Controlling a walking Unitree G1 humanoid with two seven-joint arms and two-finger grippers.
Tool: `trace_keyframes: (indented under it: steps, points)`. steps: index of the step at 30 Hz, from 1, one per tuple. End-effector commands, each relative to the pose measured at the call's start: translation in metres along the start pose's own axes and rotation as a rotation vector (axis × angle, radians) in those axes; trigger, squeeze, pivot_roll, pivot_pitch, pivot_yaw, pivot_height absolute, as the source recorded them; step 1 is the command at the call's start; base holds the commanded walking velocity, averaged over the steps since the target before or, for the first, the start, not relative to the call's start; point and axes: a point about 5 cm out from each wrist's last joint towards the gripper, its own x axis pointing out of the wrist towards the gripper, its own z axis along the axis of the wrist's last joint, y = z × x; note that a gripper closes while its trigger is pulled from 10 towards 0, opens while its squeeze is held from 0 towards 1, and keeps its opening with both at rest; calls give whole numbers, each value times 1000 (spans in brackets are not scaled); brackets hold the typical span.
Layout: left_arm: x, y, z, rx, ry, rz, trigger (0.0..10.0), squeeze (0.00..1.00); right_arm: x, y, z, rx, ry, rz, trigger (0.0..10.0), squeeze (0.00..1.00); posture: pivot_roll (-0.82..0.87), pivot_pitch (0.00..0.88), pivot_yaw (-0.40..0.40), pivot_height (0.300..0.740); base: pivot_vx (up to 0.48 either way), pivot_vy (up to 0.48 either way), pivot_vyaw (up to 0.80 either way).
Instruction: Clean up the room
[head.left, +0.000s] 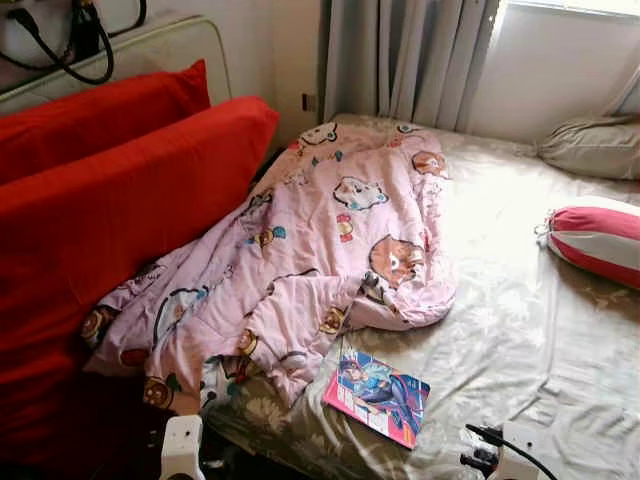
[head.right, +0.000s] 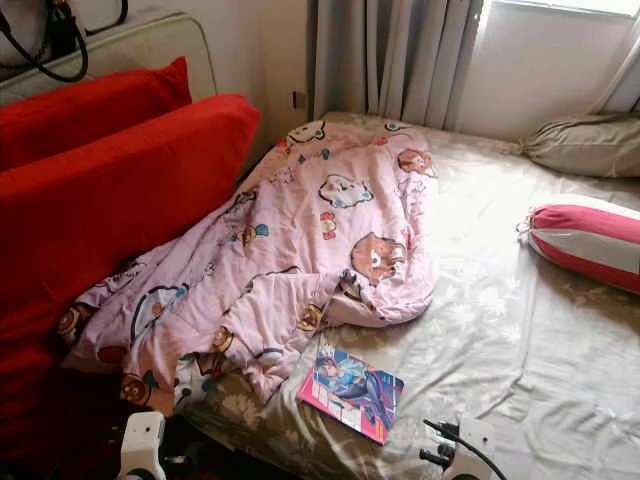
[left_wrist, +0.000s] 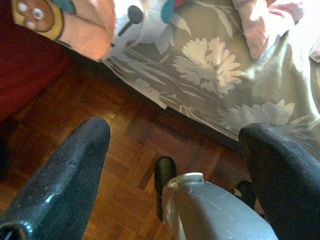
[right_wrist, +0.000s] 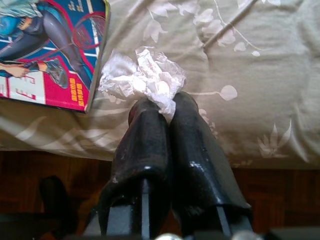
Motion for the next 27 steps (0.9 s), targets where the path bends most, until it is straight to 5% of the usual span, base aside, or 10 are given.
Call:
trace_keyframes:
  steps: [1,5,15,27]
  points:
    - [0,4,-1,-18,17,32,10000,0,0,4,-4,0,13,2,10000,0,131,41,-30,740,0,0,0]
    - [1,4,0,-19,19,35,10000,0,0,6,-4,-3,14,8,10000,0,131,44,-30,740,0,0,0]
    - [-1,1,-11,-28,65,55,10000,0,1,30,-10,-73,47,88,10000,0,136,87,-39,740,0,0,800]
    - [-5,8,-21,-50,104,88,10000,0,0,23,-16,-51,66,57,10000,0,137,98,-44,740,0,0,800]
